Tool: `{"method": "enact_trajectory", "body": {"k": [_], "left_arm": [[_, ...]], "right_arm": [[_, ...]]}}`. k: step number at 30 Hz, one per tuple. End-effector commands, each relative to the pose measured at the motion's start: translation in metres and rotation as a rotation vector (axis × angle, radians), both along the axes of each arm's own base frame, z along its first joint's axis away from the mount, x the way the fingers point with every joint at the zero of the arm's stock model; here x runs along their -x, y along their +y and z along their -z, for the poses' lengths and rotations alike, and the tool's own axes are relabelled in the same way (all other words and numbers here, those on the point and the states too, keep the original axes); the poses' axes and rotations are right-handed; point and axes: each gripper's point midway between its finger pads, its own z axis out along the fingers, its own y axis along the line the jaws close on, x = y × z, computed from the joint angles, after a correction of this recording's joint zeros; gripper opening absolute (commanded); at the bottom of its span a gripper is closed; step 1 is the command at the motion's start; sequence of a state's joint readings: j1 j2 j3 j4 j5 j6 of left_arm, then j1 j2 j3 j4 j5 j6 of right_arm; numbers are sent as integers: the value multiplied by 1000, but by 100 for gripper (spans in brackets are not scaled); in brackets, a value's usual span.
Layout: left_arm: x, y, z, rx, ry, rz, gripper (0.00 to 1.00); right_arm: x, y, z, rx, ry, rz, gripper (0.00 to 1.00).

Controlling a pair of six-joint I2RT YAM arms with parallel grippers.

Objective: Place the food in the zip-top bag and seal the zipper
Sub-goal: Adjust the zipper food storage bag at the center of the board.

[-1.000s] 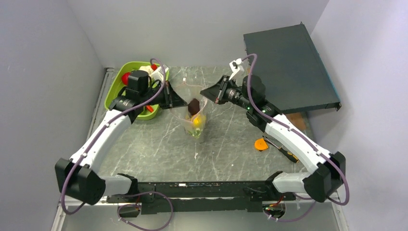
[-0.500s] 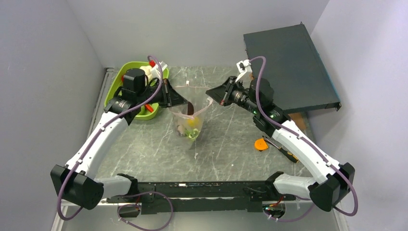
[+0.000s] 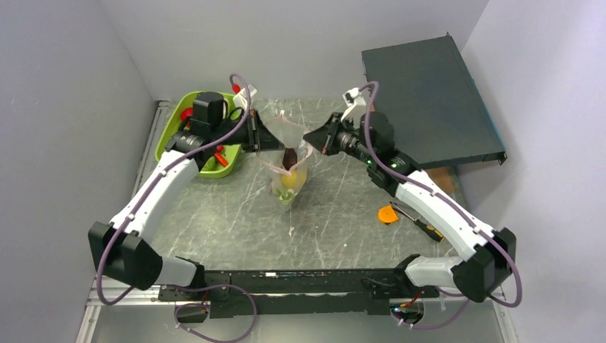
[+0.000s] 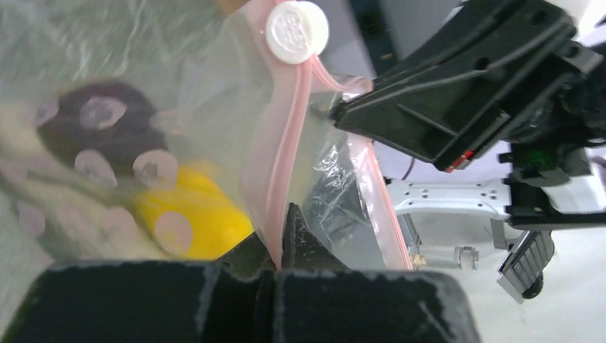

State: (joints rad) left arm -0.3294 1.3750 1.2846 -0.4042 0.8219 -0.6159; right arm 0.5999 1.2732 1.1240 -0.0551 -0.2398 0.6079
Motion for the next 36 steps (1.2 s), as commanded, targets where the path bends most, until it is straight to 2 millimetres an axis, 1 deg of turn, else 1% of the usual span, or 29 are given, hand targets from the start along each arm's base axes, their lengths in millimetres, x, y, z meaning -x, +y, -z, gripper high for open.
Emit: {"method": "enact_trajectory", "body": {"k": [1,2,3,4,5,6,8,9,10,11,12,13,14,15,17,19,20,21,22,23,25,27,30,32,34,35,36], "left_arm": [[27,-5,-93,136,-249,50,0],[25,-3,-85,121,-241,31,0],[23,0,-74,95,-227,9,0],[19,3,-56,53,-197,-18,0],[15,6,-35,10,-155,-41,0],[13,9,-12,-29,-109,-54,0],[10,17,35,-103,-18,-73,0],[11,19,55,-124,27,-70,0],[12,21,72,-130,66,-60,0],[11,25,81,-131,99,-62,0],[11,25,83,-126,113,-54,0],[9,25,79,-123,103,-49,0],[6,25,67,-126,68,-49,0],[2,25,50,-125,24,-52,0],[-2,23,13,-107,-57,-57,0],[-2,19,-25,-61,-130,-47,0],[0,16,-41,-33,-162,-34,0],[2,14,-53,-10,-188,-24,0],[5,13,-60,5,-204,-20,0],[8,13,-63,14,-210,-17,0],[8,15,-52,-2,-196,-31,1],[7,20,-27,-54,-154,-51,1],[6,26,18,-123,-70,-65,0],[6,29,42,-151,-27,-72,2],[4,32,59,-179,0,-89,7],[4,32,63,-183,8,-86,10],[3,31,62,-180,5,-80,13]], "right_arm": [[21,-13,-110,-161,-252,-1,0],[23,-13,-110,-175,-253,-6,0],[25,-13,-105,-181,-244,-10,0],[24,-12,-97,-183,-228,-7,0],[22,-12,-85,-179,-202,0,0],[20,-10,-69,-168,-168,6,0],[12,-7,-27,-122,-84,17,0],[10,-4,-7,-99,-51,15,0],[8,-2,11,-77,-17,14,0],[6,0,23,-63,7,11,0],[5,3,30,-53,21,2,0],[4,5,27,-47,16,-4,0],[1,6,17,-44,-1,-6,0],[0,6,2,-50,-32,-7,0],[-3,4,-37,-70,-112,3,0],[-2,0,-72,-98,-181,18,0],[0,-1,-86,-112,-208,19,0],[3,-3,-99,-131,-229,16,0],[7,-5,-108,-147,-245,12,0],[11,-6,-114,-161,-256,7,0],[15,-8,-108,-169,-247,6,0],[16,-8,-92,-164,-218,11,0],[12,-4,-48,-130,-130,10,0],[11,2,-20,-116,-73,-2,0],[8,5,4,-93,-40,-6,0],[6,5,13,-76,-27,0,0],[3,5,19,-56,-19,10,0]]}}
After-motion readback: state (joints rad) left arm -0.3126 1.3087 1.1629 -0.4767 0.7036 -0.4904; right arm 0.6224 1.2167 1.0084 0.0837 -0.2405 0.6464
